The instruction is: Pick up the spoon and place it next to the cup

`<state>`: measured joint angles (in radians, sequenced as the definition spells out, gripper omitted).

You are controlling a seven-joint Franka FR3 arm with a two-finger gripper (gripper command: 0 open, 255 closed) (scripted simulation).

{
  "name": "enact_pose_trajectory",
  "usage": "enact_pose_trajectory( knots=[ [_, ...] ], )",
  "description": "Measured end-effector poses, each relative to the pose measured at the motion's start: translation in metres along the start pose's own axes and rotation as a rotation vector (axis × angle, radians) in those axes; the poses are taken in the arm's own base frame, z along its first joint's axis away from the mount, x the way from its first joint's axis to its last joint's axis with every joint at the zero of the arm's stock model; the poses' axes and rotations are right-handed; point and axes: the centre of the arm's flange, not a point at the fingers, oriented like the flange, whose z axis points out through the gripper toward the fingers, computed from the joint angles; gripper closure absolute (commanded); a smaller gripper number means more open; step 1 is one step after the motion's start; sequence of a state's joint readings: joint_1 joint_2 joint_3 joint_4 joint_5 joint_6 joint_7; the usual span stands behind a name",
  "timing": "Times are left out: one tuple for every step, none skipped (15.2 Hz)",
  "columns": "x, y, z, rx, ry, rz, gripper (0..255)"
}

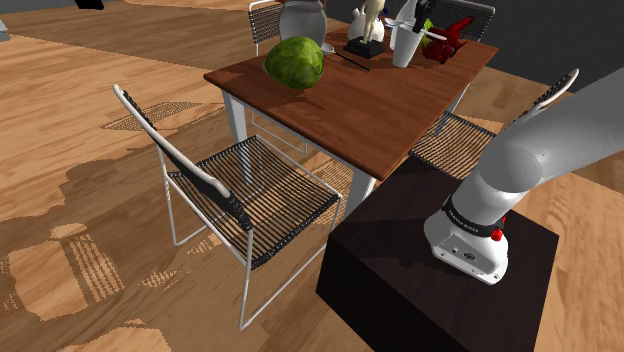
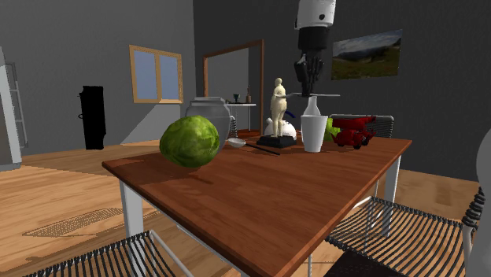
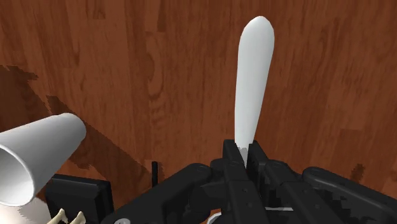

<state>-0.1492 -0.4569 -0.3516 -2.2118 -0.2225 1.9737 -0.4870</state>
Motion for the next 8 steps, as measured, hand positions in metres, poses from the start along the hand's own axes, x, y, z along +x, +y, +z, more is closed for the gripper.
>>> enact_pose_trajectory(
  knots=[
    [0.000,0.011,0.000,0.000,0.000,0.000,255],
    [0.000,0.028,0.001,0.000,0.001,0.001,255],
    [-0.003,0.043,0.004,-0.001,0.000,0.001,255],
    [-0.004,0.056,0.003,0.000,0.000,0.001,255],
    [-0.005,0.067,0.008,0.000,0.000,0.000,255],
    [-0.005,0.081,0.012,0.000,0.000,0.001,255],
    [-0.004,0.092,0.014,0.000,0.000,0.001,255],
    [-0.004,0.107,0.016,-0.001,0.000,0.001,255]
  ],
)
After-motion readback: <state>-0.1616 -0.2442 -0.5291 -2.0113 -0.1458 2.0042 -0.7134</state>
